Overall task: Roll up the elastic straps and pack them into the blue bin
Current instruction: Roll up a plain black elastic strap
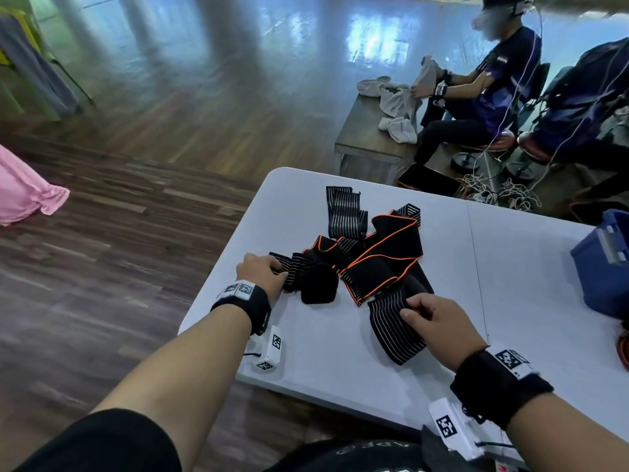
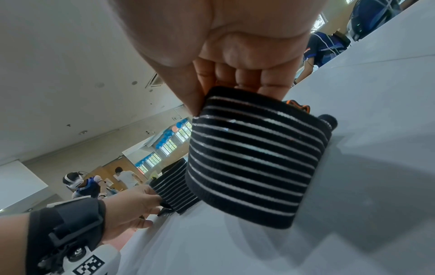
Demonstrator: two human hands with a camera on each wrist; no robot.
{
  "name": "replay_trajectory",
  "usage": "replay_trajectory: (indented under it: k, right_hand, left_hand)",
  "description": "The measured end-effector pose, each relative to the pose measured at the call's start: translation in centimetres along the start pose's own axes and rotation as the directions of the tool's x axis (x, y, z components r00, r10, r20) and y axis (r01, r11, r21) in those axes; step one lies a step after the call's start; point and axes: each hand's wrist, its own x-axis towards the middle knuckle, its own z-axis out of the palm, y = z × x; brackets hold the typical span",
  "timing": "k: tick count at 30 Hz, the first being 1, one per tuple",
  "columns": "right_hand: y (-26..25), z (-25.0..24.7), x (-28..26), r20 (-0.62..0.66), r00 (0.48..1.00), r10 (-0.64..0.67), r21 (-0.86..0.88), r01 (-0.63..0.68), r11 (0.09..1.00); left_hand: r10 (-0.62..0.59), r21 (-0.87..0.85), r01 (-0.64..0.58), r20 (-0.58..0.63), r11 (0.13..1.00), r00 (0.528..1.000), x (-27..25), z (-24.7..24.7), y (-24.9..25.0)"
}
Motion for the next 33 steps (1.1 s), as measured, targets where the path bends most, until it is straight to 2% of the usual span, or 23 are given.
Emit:
replay_trajectory:
  k: [2, 4, 9, 13, 16, 19, 21, 25, 27, 30, 33]
  right_hand:
    - [-0.2, 0.0, 0.0, -0.002, 1.000, 0.009, 0.007, -0.009, 1.000]
    - [-0.3, -0.1, -0.1, -0.005, 1.000, 0.016, 0.015, -0.016, 1.000]
    - [0.0, -0.6, 0.1, -0.009, 0.999, 0.043, 0.035, -0.042, 0.998]
    - [0.0, -1.0, 0.6, -0.038, 0.999, 0.034, 0.058, -0.032, 0.998]
    - [-0.4, -1.3, 1.2, -0.058, 0.997, 0.049, 0.141, -0.040, 0.989]
    - [-0.9, -1.8, 1.7, -0.066, 0.997, 0.033, 0.203, -0.019, 0.979]
    - [-1.2, -2.4, 2.1, -0.066, 0.998, -0.008, 0.177, 0.020, 0.984]
    - [-2.4, -5.0, 3.2, -0.076, 0.992, -0.101, 0.091, 0.107, 0.990]
    - [-3.5, -7.0, 3.9, -0.101, 0.986, -0.131, 0.080, 0.139, 0.987]
    - [-5.7, -10.9, 5.1, -0.165, 0.964, -0.209, 0.099, 0.227, 0.969]
    - [-8.6, -15.4, 6.0, -0.224, 0.923, -0.312, 0.137, 0.346, 0.928]
  left_hand:
    - [-0.028, 0.137, 0.027, 0.004, 0.990, 1.000, -0.5, 0.2, 0.9]
    - [-0.054, 0.153, 0.054, -0.002, 0.987, 0.999, -0.6, 0.5, 1.4]
    - [-0.051, -0.059, 0.052, 0.017, 0.997, 0.999, 0.3, 0.0, 0.6]
    - [-0.075, -0.151, 0.085, 0.068, 0.985, 0.995, 0.8, -0.9, 0.0]
    - [-0.091, -0.264, 0.094, 0.025, 0.960, 0.996, 0.5, -1.4, 0.0]
    - [0.008, -0.374, -0.015, -0.020, 0.927, 1.000, -0.1, -2.5, 0.7]
    - [0.090, -0.405, -0.106, -0.058, 0.908, 0.994, -0.4, -3.9, 1.8]
    - [0.215, -0.409, -0.260, -0.155, 0.875, 0.964, -1.0, -8.2, 6.3]
    - [0.252, -0.457, -0.316, -0.198, 0.831, 0.947, -1.7, -10.5, 9.3]
    - [0.347, -0.491, -0.440, -0.273, 0.752, 0.897, -3.0, -13.5, 14.3]
    - [0.443, -0.514, -0.531, -0.294, 0.673, 0.847, -4.6, -15.7, 20.3]
